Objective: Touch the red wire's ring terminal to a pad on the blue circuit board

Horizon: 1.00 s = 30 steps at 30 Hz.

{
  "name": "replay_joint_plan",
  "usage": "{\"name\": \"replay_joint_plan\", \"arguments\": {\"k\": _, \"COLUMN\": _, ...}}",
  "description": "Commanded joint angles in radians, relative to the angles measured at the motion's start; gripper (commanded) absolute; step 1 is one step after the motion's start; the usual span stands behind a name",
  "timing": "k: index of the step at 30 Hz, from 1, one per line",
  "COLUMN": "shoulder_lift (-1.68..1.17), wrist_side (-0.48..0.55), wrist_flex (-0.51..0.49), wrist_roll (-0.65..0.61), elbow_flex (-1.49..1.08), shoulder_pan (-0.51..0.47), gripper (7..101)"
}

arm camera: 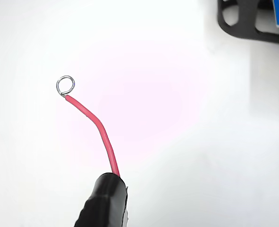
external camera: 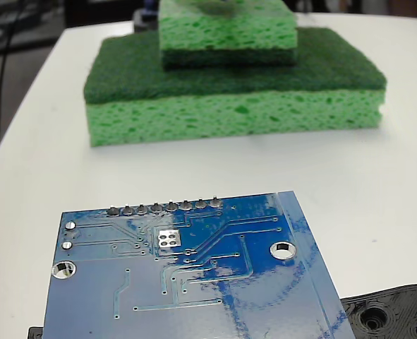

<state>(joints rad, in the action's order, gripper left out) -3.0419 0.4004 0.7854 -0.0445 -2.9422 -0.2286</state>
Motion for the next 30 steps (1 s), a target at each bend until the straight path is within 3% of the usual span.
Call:
{"name": "replay_joint_plan", "arguments": {"k": 1, "shoulder_lift": -0.012, "wrist_side": -0.052, "wrist_flex": -0.002, "wrist_roll": -0.002, "elbow_flex": 0.002, "shoulder_pan": 0.02, "gripper": 100.3}}
{"name": "replay_joint_plan", "arguments": {"k": 12, "shoulder_lift": -0.012, "wrist_side": -0.107, "wrist_flex": 0.002, "wrist_roll": -0.008, "elbow_flex": -0.048, "shoulder_pan": 0.023, "gripper": 100.3}}
{"name": "replay_joint_plan", "arguments": {"k": 19, "shoulder_lift": -0.012, "wrist_side": -0.252, "wrist_flex": -0.009, "wrist_roll": 0.041, "elbow_flex": -0.054, "shoulder_pan": 0.11, "gripper": 100.3}}
{"name": "replay_joint_plan", "arguments": {"k": 30, "shoulder_lift": -0.012, "wrist_side": -0.334, "wrist_flex": -0.012, "wrist_roll": 0.06, "elbow_flex": -0.054, "shoulder_pan": 0.179, "gripper": 100.3}}
